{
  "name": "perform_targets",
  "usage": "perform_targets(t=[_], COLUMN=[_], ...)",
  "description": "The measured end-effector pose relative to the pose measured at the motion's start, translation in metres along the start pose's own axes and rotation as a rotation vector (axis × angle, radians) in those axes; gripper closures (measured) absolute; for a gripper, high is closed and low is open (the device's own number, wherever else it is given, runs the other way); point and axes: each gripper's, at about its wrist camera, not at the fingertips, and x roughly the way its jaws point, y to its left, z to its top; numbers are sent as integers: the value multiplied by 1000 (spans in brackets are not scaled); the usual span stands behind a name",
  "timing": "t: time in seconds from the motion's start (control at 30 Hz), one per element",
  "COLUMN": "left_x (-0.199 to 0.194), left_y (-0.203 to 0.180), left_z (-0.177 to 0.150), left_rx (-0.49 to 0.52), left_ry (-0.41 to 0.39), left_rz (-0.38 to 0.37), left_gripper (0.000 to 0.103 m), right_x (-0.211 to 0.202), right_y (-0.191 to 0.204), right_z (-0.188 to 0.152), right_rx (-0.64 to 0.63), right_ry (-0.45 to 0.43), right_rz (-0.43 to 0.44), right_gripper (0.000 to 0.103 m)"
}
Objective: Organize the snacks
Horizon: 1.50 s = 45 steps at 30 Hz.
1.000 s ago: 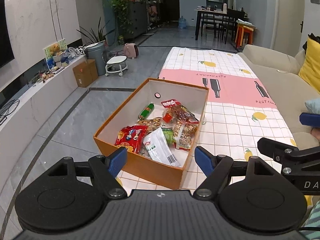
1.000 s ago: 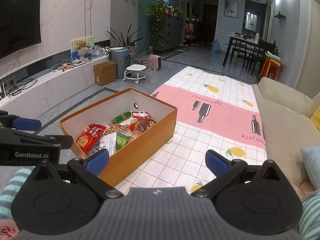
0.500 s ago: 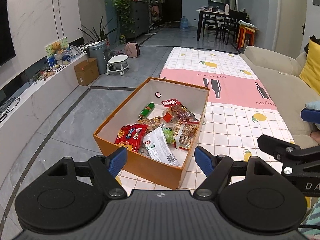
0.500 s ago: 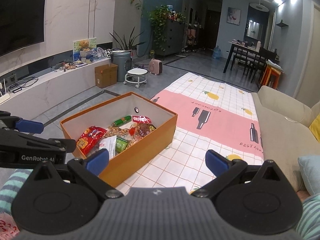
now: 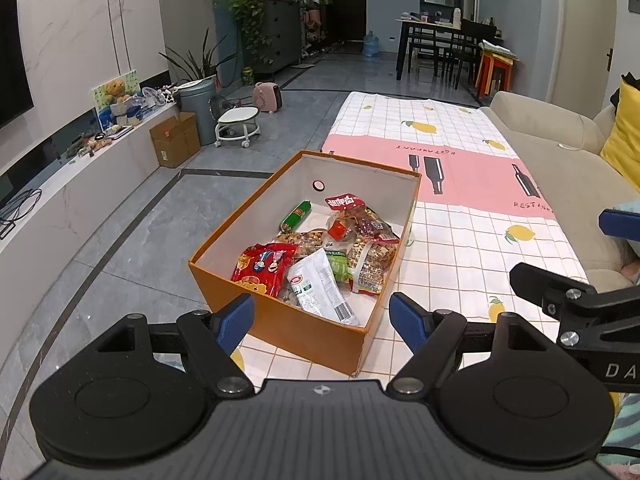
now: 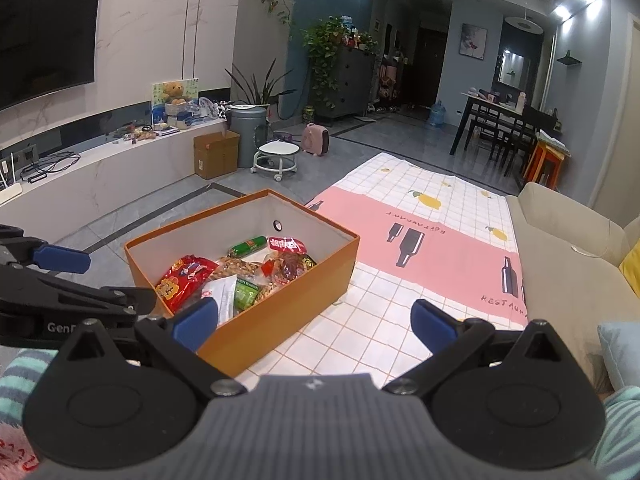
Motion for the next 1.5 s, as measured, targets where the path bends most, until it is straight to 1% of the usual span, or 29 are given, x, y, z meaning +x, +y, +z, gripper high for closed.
perform_targets(t=[0.57,0.8,0.93,1.2,1.5], left_x=[-6,-8,-8,-6,-7], left_y=[1,2,1,3,5], left_z=[2,7,6,5,5], left_rx=[22,25,39,30,35], left_ry=[-5,-15,-17,-6,-4], left_rz=[21,18,22,41,37], left_gripper=[13,13,13,13,13], right_x=[3,0,-2,-1,-1], right_y=[-4,-9,-10,-9,-8], right_z=[-6,-5,-5,-7,-6], right_rx=[30,30,36,27,26], right_ry=[18,5,-2,-1,-1], right_rz=[-12,-32,-30,-21,-20], right_gripper=[4,4,4,4,4])
